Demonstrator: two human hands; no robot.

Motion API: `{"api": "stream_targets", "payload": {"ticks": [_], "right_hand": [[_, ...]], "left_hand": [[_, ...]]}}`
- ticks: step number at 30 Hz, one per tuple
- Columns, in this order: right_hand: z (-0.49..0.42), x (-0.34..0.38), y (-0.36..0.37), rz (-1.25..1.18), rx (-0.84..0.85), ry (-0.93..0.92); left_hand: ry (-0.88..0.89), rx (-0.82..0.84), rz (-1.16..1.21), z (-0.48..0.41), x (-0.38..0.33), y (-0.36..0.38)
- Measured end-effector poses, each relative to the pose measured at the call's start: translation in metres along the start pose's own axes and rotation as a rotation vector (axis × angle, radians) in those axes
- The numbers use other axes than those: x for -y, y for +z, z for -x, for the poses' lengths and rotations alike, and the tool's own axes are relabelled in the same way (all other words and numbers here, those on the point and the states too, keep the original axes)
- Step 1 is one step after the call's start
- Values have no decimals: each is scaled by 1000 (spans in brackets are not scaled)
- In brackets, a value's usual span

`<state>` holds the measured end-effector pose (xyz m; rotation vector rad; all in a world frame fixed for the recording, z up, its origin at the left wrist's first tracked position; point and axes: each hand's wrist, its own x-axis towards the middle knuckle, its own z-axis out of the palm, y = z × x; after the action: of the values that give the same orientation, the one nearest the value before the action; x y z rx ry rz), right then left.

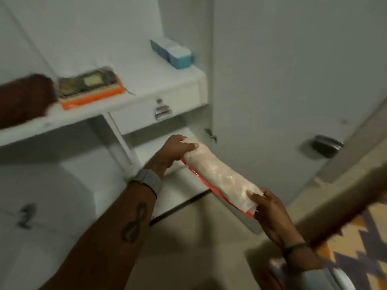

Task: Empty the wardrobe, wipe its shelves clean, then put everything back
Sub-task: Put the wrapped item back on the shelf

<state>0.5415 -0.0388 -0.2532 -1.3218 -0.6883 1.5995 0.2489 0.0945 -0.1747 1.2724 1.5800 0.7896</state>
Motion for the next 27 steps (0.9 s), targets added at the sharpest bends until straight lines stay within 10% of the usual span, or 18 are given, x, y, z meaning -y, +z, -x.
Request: {"api": "stream_targets", "payload": {"ticks": [13,27], "right_hand": [[-127,136,234,-37,313,-191],[-377,219,398,181,399,-151]], "left_hand": [[223,-417,-65,-167,-125,-217],[-30,-605,-162,-408,-133,-307]]}}
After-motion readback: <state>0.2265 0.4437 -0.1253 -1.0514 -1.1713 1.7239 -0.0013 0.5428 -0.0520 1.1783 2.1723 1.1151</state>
